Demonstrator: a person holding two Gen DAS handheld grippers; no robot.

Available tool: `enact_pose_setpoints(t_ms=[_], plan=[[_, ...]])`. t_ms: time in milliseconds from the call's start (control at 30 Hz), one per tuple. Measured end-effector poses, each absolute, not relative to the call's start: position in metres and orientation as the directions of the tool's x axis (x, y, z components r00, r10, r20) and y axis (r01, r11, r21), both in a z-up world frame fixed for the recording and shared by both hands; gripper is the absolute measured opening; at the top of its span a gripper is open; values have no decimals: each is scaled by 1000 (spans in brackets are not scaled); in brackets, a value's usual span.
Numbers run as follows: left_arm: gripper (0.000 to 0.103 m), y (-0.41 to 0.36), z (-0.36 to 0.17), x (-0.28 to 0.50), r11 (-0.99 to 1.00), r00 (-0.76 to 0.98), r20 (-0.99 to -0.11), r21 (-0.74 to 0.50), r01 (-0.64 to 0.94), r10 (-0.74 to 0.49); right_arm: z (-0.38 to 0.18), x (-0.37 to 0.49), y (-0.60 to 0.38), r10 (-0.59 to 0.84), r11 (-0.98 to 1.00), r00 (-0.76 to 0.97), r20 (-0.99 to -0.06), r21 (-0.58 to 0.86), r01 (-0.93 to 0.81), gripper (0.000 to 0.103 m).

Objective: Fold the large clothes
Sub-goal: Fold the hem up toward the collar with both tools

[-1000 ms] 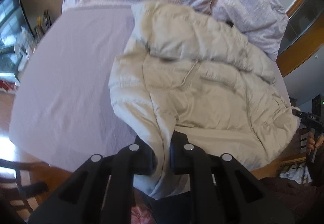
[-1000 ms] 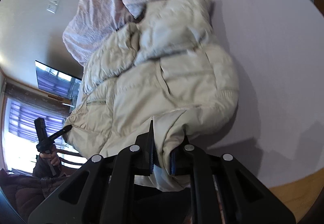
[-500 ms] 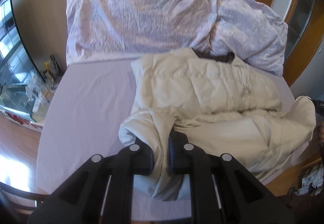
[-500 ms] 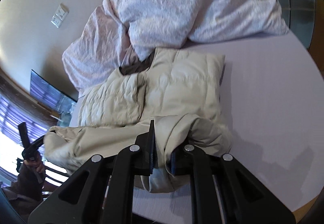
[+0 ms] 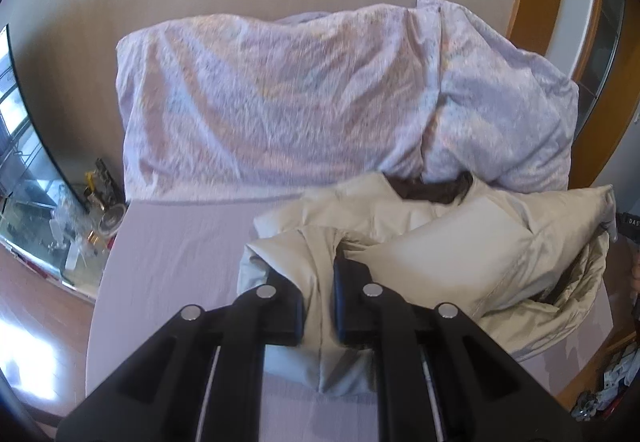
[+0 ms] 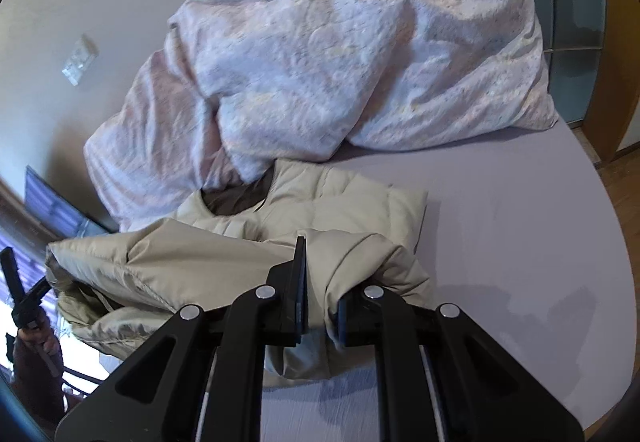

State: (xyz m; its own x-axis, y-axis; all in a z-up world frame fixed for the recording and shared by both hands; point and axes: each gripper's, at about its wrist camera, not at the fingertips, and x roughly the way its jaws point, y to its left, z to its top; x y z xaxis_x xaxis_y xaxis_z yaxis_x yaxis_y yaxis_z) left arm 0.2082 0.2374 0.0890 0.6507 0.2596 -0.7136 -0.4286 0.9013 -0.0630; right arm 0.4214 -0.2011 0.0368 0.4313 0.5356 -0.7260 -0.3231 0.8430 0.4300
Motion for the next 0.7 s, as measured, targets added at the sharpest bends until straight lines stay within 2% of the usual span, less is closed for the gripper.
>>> enact_pose_setpoints(t_ms=[267, 700], plan=[[11, 263, 85, 259, 886, 636, -722, -70, -458, 272, 26, 466, -177, 451, 892, 458, -766, 385, -235, 12], [12, 302, 46, 320, 838, 572, -773, -98, -536, 275, -10, 518, -144, 378, 925, 428, -821, 347, -151, 12]])
